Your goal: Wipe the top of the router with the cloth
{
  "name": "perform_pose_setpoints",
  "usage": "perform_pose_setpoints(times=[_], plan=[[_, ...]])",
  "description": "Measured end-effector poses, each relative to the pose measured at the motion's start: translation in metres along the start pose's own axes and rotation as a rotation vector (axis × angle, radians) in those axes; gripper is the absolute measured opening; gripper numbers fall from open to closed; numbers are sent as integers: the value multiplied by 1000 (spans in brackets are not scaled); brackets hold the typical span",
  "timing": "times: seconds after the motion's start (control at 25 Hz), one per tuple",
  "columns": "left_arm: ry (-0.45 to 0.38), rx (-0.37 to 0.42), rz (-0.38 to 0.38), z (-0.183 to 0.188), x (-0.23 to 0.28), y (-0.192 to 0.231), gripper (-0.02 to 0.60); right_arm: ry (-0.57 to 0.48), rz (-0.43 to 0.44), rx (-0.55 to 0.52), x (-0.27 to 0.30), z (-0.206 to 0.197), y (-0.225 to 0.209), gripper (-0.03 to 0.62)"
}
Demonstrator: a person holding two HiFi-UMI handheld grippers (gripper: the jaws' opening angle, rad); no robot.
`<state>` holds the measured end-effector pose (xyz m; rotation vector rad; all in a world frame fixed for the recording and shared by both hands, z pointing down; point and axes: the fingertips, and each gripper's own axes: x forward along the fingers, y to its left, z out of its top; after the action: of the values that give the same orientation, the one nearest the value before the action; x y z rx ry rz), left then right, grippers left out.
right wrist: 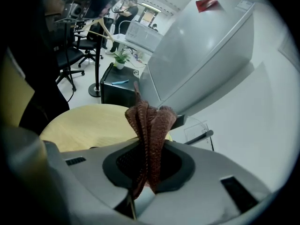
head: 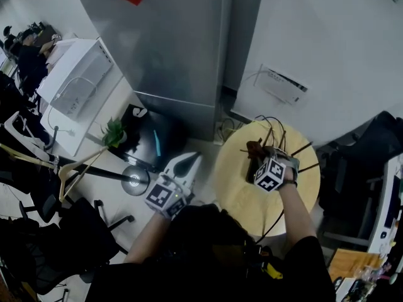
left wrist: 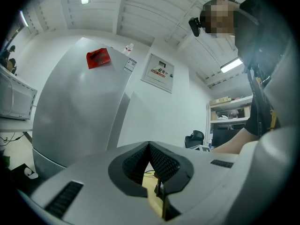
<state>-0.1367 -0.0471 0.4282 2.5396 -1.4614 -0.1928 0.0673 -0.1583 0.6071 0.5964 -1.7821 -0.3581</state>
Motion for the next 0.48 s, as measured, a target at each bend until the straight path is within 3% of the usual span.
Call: perform_pose_setpoints(times=[0.48], plan=[[3,-2,-91,-2,18,-11,-3,-37,-128,35,-42,10,-37,61]])
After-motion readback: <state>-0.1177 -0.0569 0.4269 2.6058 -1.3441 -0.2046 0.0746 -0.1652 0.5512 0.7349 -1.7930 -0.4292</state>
